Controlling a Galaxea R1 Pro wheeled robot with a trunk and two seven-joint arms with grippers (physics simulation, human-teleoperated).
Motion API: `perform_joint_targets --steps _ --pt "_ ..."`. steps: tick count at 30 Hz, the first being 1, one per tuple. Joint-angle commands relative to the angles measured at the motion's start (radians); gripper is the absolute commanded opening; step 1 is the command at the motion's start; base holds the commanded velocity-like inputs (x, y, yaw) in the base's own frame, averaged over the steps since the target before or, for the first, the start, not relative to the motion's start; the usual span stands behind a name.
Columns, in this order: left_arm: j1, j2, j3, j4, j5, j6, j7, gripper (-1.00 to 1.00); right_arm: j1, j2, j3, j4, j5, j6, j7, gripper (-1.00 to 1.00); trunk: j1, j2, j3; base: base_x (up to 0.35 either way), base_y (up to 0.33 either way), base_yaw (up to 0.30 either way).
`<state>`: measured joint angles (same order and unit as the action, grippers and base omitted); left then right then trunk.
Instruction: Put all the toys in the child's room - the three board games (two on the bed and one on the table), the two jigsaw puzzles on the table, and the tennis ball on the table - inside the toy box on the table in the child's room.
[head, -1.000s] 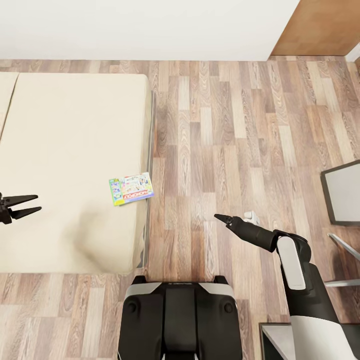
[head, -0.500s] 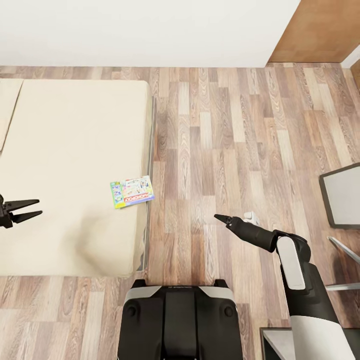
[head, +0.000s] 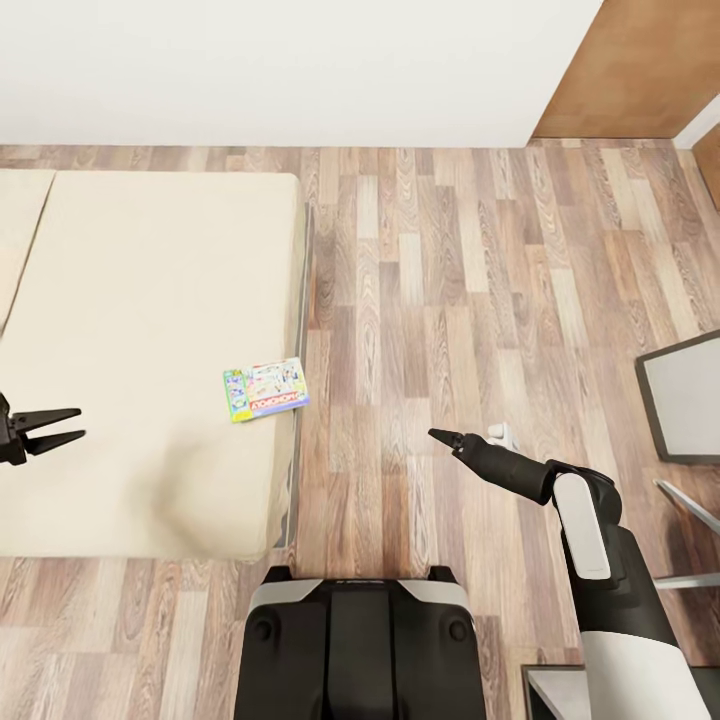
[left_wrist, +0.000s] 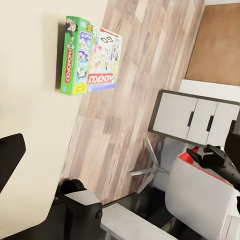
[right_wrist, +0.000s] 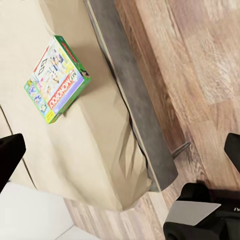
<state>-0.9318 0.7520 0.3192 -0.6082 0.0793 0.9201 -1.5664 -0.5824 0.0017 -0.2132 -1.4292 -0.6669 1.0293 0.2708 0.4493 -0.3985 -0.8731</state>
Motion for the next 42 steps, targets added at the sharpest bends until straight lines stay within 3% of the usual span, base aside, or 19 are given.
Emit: perform_joint_targets --steps 1,42 --pt "0.002 0.0 0.0 0.0 -0.001 0.01 -0.004 1.0 -0.001 0.0 -0.002 0.0 0.009 0.004 0.009 1.0 0.001 -0.001 0.001 0.0 0.0 0.0" --pt "0.02 -0.035 0.0 0.014 -0.005 -0.021 -0.004 1.0 -0.001 0.0 -0.003 0.002 0.007 0.003 -0.01 1.0 0.001 -0.001 0.068 0.0 0.0 0.0"
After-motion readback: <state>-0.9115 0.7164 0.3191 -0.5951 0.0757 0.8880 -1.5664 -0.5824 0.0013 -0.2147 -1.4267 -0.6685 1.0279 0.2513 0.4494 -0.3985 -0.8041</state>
